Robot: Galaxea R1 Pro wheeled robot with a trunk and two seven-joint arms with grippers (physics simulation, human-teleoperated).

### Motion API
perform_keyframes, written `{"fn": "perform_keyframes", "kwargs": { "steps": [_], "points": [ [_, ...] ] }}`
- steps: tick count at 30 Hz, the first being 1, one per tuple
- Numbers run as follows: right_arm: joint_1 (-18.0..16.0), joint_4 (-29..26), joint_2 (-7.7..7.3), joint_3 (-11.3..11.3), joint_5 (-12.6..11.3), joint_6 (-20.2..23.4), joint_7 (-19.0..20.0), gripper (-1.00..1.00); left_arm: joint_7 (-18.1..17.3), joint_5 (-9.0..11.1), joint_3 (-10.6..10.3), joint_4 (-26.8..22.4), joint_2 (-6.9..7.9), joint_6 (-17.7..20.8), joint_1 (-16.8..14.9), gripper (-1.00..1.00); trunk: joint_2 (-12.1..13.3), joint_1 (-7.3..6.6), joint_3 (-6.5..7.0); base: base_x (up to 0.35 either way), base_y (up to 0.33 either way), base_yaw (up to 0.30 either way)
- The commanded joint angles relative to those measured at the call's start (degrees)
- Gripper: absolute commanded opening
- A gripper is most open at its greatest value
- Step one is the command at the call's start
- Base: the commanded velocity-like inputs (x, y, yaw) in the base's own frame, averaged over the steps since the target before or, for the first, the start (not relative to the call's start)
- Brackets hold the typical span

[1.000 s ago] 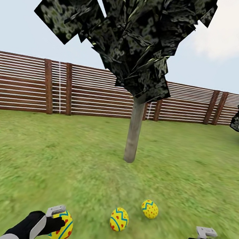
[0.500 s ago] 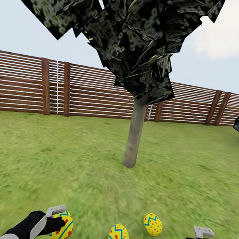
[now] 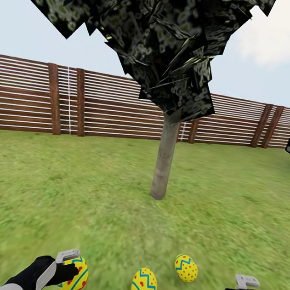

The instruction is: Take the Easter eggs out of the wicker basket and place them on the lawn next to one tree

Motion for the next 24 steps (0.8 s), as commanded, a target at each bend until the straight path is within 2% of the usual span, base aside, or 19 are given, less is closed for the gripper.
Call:
{"fn": "perform_keyframes", "kwargs": {
  "steps": [1, 24],
  "points": [
    [-0.02, -0.1, 0.0, -0.29, 0.61, 0.26, 0.49, 1.0, -0.14, 0.23, 0.33, -0.09, -0.02, 0.37, -0.02, -1.0, -0.05, 0.01, -0.29, 0.0, 0.0, 0.0],
    [-0.02, -0.1, -0.03, -0.29, 0.61, 0.26, 0.49, 1.0, -0.06, 0.21, 0.33, -0.1, -0.02, 0.28, -0.02, -1.0, -0.35, 0.6, -5.39, 0.0, 0.0, 0.0]
  ]
}}
